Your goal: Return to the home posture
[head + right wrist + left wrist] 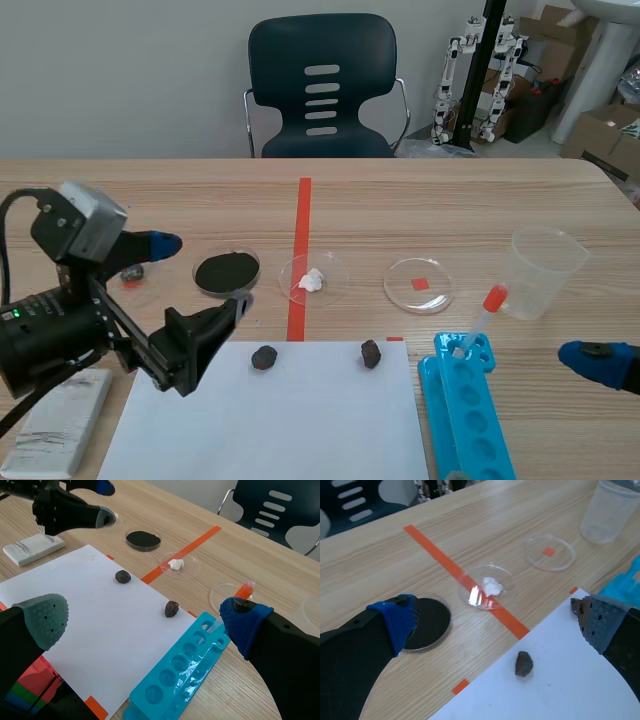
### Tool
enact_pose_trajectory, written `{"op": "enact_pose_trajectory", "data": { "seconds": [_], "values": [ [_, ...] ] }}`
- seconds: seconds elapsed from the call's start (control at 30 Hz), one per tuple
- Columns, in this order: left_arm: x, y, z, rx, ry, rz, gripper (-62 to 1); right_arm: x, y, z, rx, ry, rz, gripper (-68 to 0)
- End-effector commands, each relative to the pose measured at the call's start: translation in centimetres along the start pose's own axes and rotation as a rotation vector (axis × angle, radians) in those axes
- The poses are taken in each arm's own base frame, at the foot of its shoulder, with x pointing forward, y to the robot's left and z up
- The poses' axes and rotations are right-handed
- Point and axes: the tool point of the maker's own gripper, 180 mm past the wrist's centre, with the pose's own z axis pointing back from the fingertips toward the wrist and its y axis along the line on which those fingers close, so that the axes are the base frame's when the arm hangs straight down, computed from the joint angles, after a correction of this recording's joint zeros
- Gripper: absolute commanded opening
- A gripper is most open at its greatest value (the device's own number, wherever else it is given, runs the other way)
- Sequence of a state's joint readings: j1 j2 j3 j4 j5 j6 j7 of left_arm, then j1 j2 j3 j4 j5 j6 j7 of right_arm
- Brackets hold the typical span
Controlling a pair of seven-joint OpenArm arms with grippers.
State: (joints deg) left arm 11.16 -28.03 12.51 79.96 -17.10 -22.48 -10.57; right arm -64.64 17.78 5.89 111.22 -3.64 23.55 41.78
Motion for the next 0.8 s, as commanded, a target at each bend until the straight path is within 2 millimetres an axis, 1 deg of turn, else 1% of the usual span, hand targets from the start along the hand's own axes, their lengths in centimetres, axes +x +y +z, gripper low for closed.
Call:
{"op": "enact_pose_trajectory", "data": {
  "seconds": [0.0, 0.07, 0.13, 0.17, 0.23, 0.37, 0.5, 0.63, 0.77],
  "values": [
    [1.0, 0.9, 1.0, 0.025, -0.022, -0.016, 1.4, 0.6, -0.2, -0.1, -0.005, -0.025, -0.002, -3.7],
    [1.2, 1.9, 2.3, 0.055, -0.013, -0.023, 1.4, 0.6, -0.2, -0.1, -0.005, -0.025, -0.002, -3.7],
    [1.2, 2.5, 3.7, 0.072, 0.000, -0.030, 1.4, 0.6, -0.2, -0.1, -0.005, -0.025, -0.002, -3.7],
    [1.3, 2.6, 4.4, 0.076, 0.005, -0.032, 1.4, 0.6, -0.2, -0.1, -0.005, -0.025, -0.002, -3.7],
    [1.8, 2.1, 5.7, 0.063, 0.001, -0.042, 1.4, 0.6, -0.2, -0.1, -0.005, -0.025, -0.002, -3.7],
    [3.6, 0.2, 7.6, 0.027, -0.047, -0.055, 1.4, 0.6, -0.2, -0.1, -0.005, -0.025, -0.002, -3.7],
    [5.2, -2.0, 8.8, -0.009, -0.074, -0.054, 1.4, 0.6, -0.2, -0.1, -0.005, -0.025, -0.002, -3.7],
    [6.2, -4.0, 9.4, -0.044, -0.080, -0.042, 1.4, 0.6, -0.2, -0.1, -0.005, -0.025, -0.002, -3.7],
    [7.1, -6.5, 9.7, -0.099, -0.079, -0.048, 1.4, 0.6, -0.2, -0.1, -0.005, -0.025, -0.002, -3.7]
  ]
}}
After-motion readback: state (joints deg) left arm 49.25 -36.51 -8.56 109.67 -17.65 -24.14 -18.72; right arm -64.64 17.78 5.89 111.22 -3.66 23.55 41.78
